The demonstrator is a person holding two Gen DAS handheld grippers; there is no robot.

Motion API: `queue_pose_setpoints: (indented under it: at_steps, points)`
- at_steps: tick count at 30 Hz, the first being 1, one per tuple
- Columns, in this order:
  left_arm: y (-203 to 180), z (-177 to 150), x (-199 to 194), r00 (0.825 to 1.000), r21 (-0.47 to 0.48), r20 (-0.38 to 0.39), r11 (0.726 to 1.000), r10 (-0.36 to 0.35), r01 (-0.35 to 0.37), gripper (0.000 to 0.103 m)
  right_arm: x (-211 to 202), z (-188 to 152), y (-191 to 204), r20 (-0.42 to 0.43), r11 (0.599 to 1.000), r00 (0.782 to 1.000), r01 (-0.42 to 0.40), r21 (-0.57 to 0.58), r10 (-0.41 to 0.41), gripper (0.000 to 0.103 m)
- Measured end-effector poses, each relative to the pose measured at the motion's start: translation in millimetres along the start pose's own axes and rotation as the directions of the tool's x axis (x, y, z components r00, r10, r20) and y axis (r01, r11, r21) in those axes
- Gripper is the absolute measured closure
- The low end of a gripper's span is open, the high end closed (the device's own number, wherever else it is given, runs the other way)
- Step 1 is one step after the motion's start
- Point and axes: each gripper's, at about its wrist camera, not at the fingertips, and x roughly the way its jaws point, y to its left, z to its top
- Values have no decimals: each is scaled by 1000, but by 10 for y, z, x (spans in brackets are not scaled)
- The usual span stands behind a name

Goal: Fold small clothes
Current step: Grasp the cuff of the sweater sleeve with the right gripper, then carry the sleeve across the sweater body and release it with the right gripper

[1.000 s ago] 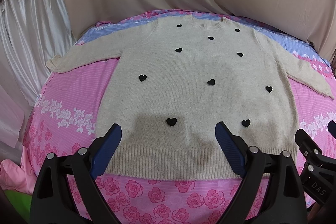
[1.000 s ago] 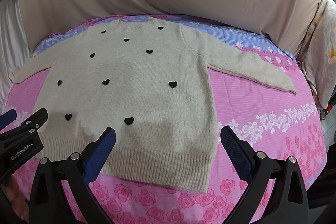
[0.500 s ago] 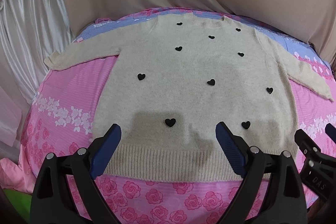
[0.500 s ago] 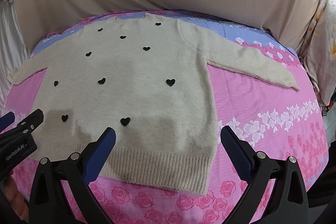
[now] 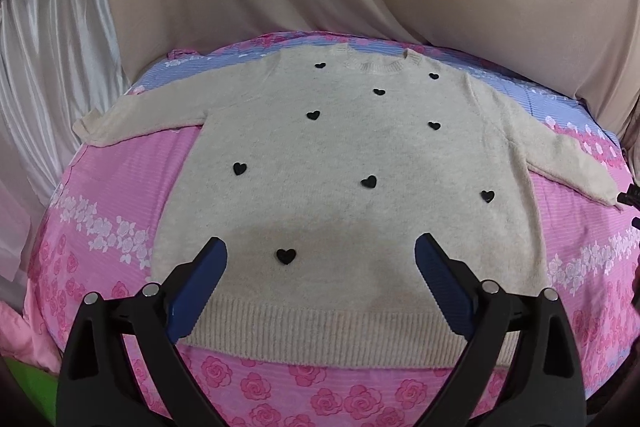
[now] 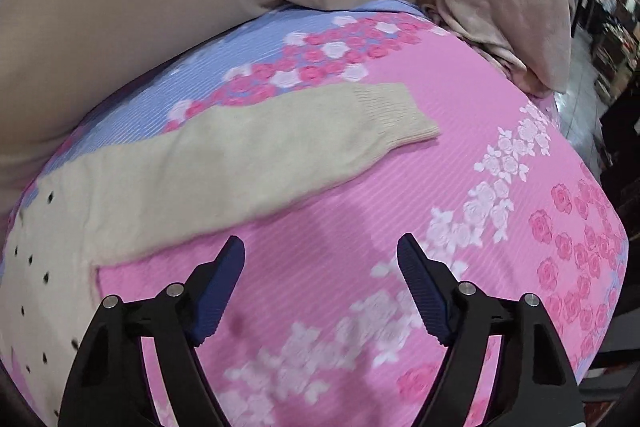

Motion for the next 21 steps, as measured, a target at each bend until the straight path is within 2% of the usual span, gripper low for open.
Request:
queue_pose_setpoints:
  at_steps: [3, 5, 8, 10, 11, 12, 14, 15, 17, 21]
  points:
    - [-137, 33, 72, 1000, 4, -18, 1000, 9, -9, 10, 346, 337, -312, -20, 998, 1000, 24, 59, -23, 28]
    - [-218, 46, 120, 999, 7, -33, 1000, 14, -14, 10, 567, 493, -465, -45, 995, 999, 5, 100, -1, 28]
    - [-345, 63, 213, 998, 21, -59, 1000, 22, -21, 10, 895, 640, -636, -86, 988, 996, 29, 155, -16, 32]
    - [-426, 78, 277, 997, 38, -73, 999, 26, -23, 10, 1044, 674, -744, -106, 978, 994, 12, 210, 10, 34]
    - [-452, 78, 290, 997, 44, -76, 999, 27, -24, 10, 1036, 685, -772, -71, 973, 997, 1, 229, 16, 36]
    - [-471, 84, 310, 996, 50, -79, 998, 28, -24, 10, 1046, 703, -780, -56, 971, 998, -19, 238, 34, 41]
    - [-495, 99, 345, 996, 60, -84, 998, 27, -22, 10, 1070, 742, -773, -40, 968, 997, -50, 244, 61, 67]
    - [-500, 107, 366, 996, 62, -87, 998, 24, -19, 10, 1089, 758, -769, -40, 962, 993, -94, 256, 108, 92]
    - [-496, 124, 407, 995, 62, -95, 998, 21, -15, 10, 1059, 782, -770, -23, 941, 985, -157, 298, 172, 95]
    - [-465, 163, 445, 995, 54, -95, 999, -5, 10, 10, 653, 934, -558, 93, 913, 957, -291, 284, 276, 95]
